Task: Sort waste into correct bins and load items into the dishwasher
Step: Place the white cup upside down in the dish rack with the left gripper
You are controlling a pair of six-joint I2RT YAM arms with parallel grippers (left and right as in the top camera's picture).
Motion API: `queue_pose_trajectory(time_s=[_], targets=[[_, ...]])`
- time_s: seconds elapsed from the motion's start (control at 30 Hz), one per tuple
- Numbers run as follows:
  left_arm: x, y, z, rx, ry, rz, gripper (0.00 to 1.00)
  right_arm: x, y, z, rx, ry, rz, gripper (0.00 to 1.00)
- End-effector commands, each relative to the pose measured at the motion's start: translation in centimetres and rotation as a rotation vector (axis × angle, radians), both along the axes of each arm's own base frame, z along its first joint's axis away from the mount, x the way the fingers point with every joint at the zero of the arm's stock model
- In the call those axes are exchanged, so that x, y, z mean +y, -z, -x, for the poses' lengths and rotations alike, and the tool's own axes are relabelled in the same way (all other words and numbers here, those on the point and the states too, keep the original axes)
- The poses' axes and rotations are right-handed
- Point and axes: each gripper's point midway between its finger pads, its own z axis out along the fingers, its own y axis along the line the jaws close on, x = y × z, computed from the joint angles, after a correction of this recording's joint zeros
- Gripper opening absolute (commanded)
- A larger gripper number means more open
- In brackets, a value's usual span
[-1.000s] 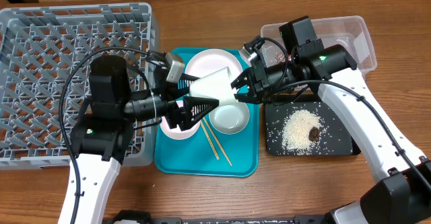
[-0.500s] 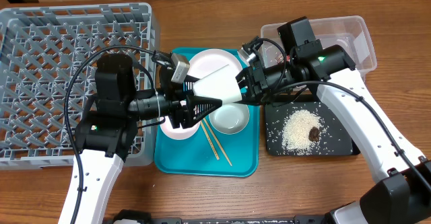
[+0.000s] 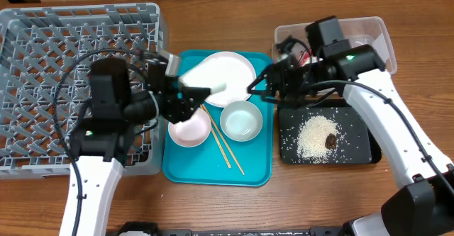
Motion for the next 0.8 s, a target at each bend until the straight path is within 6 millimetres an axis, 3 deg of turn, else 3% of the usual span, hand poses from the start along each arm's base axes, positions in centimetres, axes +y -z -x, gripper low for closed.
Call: queue_pose_trajectory(time_s=[0.0, 0.17, 0.27, 0.43, 0.57, 0.77], targets=[[5.2, 1.1, -0.9, 0.048, -0.220, -0.124, 0.29, -5.7, 2.4, -2.0, -0.016, 0.155, 0.235, 0.58], [12.7, 3.1, 0.6, 0.216, -0.506, -0.288, 0.15, -11.8, 4.0, -1.1, 0.047, 0.240, 0.423, 0.58], [16.2, 3.3, 1.9, 0.283, -0.630, -0.344, 0.05, -15.4, 4.1, -0.3, 0.085, 0.316, 0.516, 0.58], [21.5, 4.2, 4.0, 0.390, -0.872, -0.396, 0.04, -18.1, 3.4, 0.8, 0.095, 0.351, 0.545, 0.59], [22.9, 5.2, 4.3, 0.444, -0.936, -0.424, 0.04, -18.5, 3.5, 1.2, 0.112, 0.354, 0.548, 0.59], [23.3, 8.8, 3.6, 0.582, -0.904, -0.444, 0.05, -18.5, 3.5, 1.3, 0.116, 0.353, 0.548, 0.60]])
